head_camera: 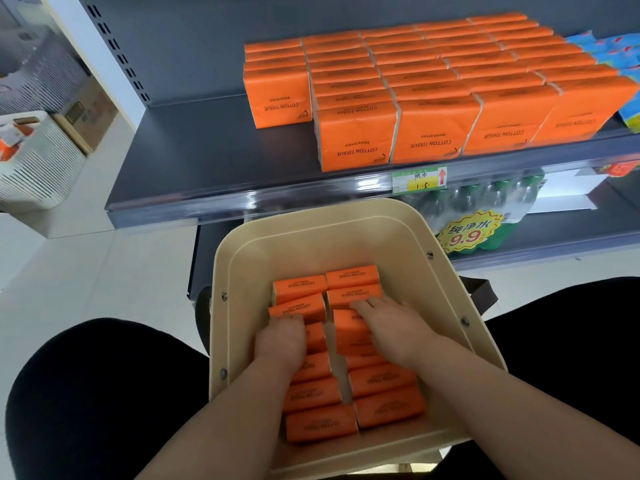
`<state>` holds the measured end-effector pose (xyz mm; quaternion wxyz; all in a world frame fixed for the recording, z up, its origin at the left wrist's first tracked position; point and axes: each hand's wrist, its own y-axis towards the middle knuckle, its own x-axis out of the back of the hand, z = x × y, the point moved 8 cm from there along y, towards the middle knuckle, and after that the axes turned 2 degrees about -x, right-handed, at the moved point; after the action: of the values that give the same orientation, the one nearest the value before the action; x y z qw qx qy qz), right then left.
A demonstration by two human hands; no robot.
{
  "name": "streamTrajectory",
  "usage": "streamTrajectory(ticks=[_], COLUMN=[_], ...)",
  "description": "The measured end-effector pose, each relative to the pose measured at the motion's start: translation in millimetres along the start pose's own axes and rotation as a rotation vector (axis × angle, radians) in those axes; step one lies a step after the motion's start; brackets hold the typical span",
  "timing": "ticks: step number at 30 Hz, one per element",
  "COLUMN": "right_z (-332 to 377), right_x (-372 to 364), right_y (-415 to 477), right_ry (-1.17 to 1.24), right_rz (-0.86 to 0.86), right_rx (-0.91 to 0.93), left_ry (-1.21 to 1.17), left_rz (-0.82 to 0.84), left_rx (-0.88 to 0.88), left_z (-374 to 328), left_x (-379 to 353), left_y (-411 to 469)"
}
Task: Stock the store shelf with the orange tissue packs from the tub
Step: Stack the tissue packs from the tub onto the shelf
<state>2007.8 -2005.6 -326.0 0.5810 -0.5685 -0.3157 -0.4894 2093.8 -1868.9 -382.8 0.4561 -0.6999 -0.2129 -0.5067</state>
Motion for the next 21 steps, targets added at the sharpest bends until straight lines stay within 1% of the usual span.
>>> streamTrajectory(ticks=[5,8,14,18,21], right_z=[-0.7,-0.6,-0.4,0.3,4.0], right_x=[-0.3,-0.5,0.8,10.9,37.0], right_y=[0.0,0.7,2.2,1.0,-2.1], right_ry=[0.003,0.010,0.004,-0.043,-0.079], right_rz=[-0.020,-0.014,-0.018,-0.057,-0.157], right_rx=[0.002,-0.002,-0.015,-0.028,-0.025], left_ry=[-0.018,-0.025,0.048,0.056,0.028], left_rz=[0.073,0.068,0.070,-0.026,-0.110], left_rx=[0.013,0.023,-0.013,-0.026,-0.047], left_z=[0.9,2.6,1.7,-3.6,-9.0], left_x=[-10.1,-10.7,-9.0,14.9,42.7], left_y=[-1.4,0.9,-0.8,-8.6,-18.8])
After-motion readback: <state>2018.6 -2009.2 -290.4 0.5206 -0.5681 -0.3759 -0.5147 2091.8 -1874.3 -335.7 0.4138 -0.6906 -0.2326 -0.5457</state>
